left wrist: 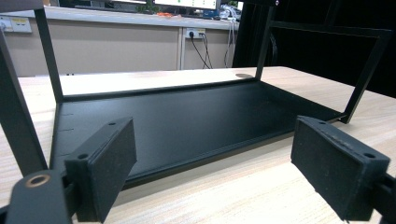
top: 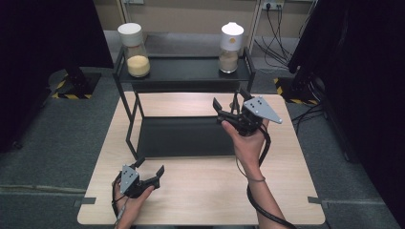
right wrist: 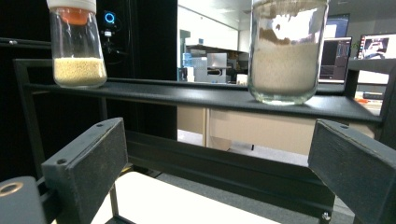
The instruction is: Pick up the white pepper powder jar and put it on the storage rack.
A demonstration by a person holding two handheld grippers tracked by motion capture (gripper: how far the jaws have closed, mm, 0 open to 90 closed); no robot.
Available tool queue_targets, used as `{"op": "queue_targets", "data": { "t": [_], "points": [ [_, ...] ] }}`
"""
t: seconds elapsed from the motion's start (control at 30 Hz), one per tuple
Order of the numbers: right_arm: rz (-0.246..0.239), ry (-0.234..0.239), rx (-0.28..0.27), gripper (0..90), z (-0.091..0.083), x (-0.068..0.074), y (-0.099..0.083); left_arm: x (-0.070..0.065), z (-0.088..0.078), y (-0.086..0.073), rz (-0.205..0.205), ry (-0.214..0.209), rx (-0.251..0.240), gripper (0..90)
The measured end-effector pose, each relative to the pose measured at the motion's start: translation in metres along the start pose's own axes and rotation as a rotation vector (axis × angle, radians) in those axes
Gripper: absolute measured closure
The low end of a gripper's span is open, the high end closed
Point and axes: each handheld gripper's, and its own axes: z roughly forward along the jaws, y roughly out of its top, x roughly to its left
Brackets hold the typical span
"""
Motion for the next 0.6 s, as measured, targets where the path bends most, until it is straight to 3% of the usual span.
{"op": "queue_targets", "data": {
  "t": [0.6],
  "points": [
    [0.006, 0.012, 0.043, 4.6, -0.007, 0.003, -0.022, 0.000, 0.000, 0.000, 0.002, 0.000, 0.000, 13.4]
  ]
}}
